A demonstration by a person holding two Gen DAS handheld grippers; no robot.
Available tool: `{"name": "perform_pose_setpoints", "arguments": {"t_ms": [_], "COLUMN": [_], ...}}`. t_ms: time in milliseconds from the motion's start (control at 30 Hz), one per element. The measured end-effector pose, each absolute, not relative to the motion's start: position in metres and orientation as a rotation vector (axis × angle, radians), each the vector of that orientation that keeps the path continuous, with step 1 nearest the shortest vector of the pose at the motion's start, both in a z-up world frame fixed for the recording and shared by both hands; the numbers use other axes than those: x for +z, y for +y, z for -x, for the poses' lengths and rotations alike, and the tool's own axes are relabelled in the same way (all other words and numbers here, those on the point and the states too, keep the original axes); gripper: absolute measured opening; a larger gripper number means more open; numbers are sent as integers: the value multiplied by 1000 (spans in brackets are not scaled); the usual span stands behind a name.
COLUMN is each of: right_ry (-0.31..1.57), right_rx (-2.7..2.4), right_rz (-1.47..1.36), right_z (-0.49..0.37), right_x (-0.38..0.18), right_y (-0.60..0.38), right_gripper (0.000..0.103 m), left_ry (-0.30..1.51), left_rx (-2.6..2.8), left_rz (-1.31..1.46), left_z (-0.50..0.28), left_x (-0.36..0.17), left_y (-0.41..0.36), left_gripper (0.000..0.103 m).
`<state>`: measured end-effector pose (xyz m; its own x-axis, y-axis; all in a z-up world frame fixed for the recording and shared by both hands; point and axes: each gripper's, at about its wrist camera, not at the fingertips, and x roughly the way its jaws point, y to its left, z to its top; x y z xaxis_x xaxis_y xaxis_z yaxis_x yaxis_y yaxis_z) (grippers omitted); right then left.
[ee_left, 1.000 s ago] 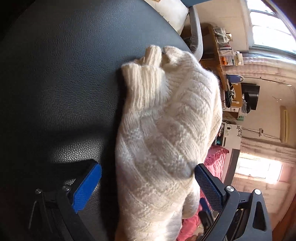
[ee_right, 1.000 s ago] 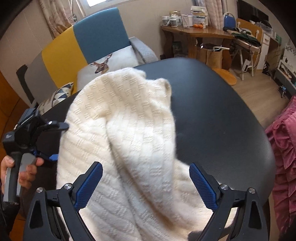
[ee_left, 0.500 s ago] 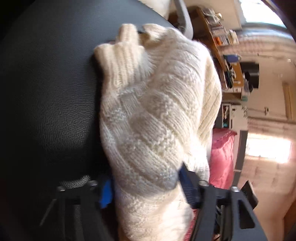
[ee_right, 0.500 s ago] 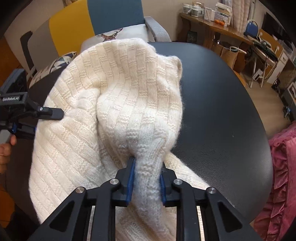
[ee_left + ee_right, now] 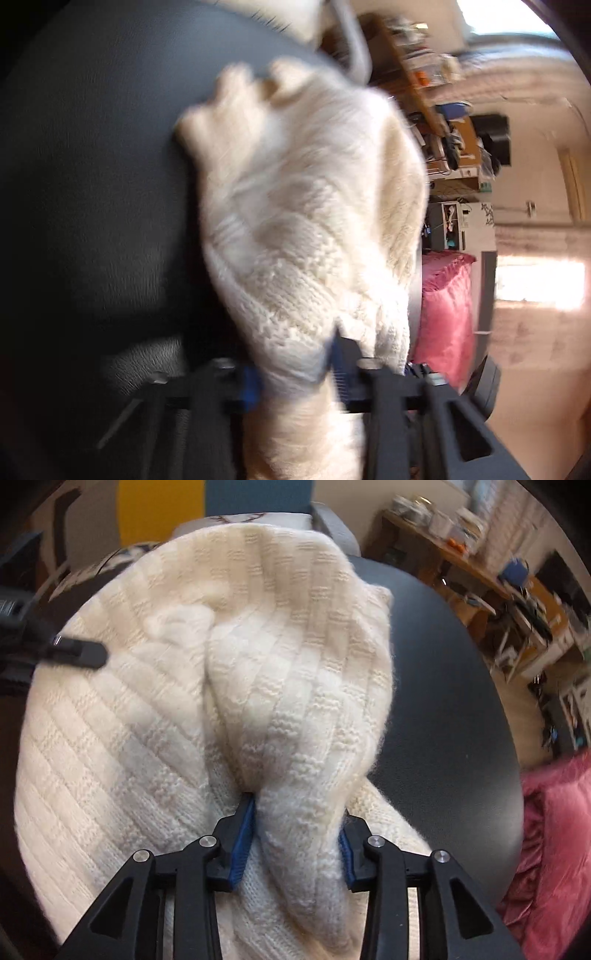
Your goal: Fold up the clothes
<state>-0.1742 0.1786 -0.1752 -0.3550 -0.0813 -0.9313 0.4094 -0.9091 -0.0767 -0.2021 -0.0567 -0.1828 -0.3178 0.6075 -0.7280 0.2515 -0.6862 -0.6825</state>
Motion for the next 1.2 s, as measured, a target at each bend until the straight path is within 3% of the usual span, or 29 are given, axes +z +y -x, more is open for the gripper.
{"name": "perform_pose_setpoints", "arguments": {"t_ms": [133,433,633,900,1033,1100,1200], "right_ry": [257,-126,-335,-387,-212,-141,-186], "right_rx": [-2369,-2269,-2112,-1884,-1958,-1959,-1872], "right_rz": [-1516,-1389,-1297,-1297,-1369,-1428,-1471], "right_z": [165,135,110,36,23,19,21], "right_x": [-160,-126,-107,-117,-132,-141,-146], "right_y": [188,176,137,28,-25,-40,-39], "right_gripper": [15,14,14,14,14,18,23], "left_ry": [-1030,-906,-723,-490,-423,-479,-591], "left_rx": [2216,2443,2603,2838,2900,2891,2870], "left_rz": [1512,1280,1213,1317,1507,1607,1666], "left_z": [192,171,128,53,32,25,4], "left_x": [-152,-90,-38,4,-9,-23,-46], "left_y": [-56,-90,-141,-242,-303,-333,-370], "left_gripper": [13,13,13,13,20,21,21]}}
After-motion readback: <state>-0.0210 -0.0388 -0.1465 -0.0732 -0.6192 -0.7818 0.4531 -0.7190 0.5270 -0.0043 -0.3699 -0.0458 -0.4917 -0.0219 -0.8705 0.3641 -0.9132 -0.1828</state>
